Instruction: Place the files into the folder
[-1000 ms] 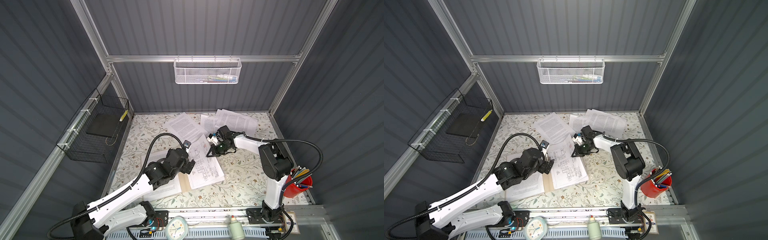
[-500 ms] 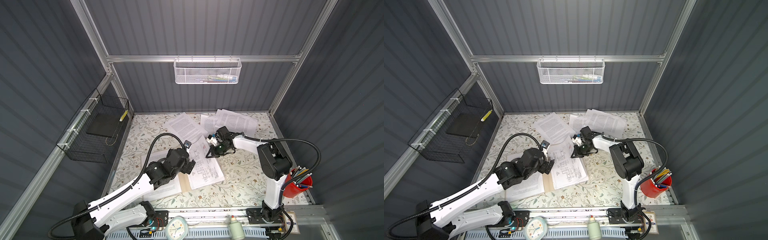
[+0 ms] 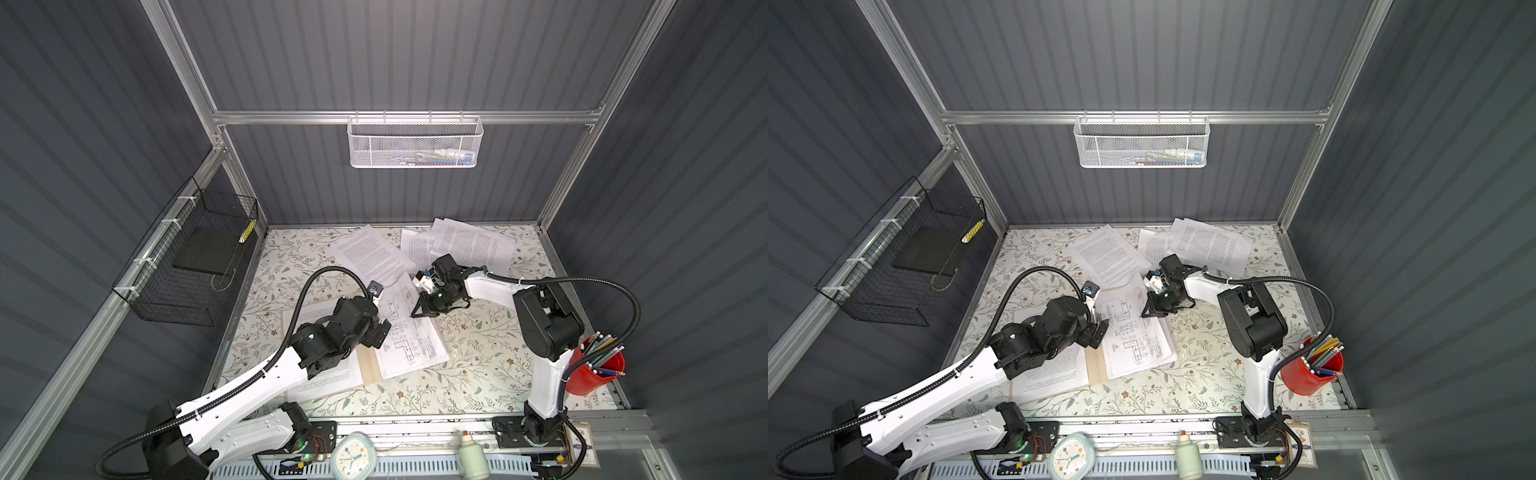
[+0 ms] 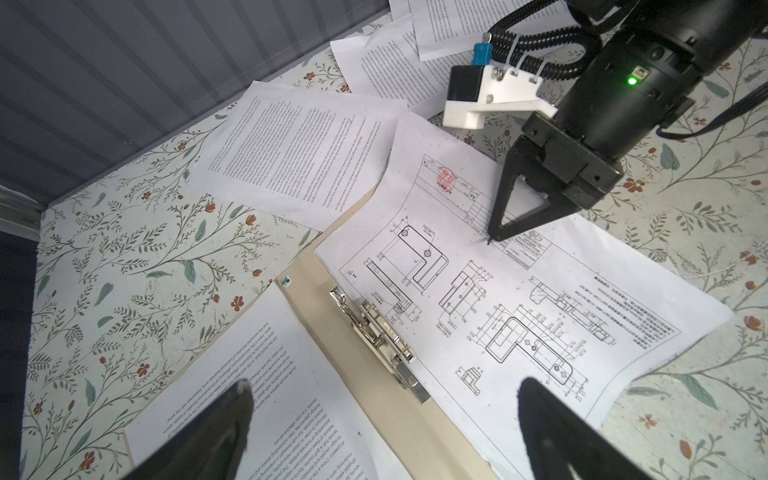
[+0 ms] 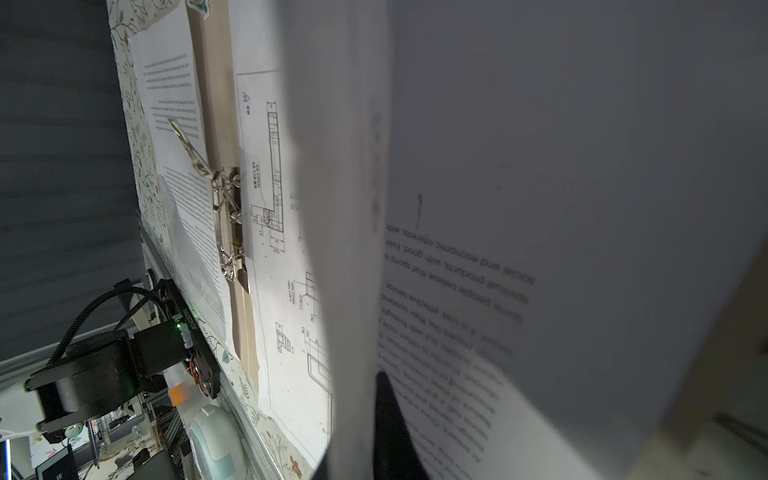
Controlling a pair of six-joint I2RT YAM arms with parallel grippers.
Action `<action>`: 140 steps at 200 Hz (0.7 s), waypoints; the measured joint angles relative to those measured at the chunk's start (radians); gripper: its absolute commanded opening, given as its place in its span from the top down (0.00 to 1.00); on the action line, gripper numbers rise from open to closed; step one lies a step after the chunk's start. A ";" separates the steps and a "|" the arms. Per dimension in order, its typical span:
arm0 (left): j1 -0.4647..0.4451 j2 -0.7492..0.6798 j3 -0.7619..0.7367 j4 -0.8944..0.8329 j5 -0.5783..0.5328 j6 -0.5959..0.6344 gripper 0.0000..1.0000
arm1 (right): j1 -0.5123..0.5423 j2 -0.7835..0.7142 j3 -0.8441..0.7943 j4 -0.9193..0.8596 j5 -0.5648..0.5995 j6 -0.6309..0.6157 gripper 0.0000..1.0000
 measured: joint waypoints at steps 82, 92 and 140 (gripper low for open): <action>0.005 0.000 0.000 0.000 0.008 0.000 0.00 | 0.002 0.000 -0.005 0.010 0.001 0.021 0.75; 0.006 0.000 0.000 0.000 0.011 0.000 0.00 | 0.003 0.000 -0.009 0.012 0.004 0.018 0.69; 0.006 -0.001 0.000 -0.001 0.015 0.000 0.00 | 0.000 -0.003 -0.039 0.026 0.045 0.046 0.31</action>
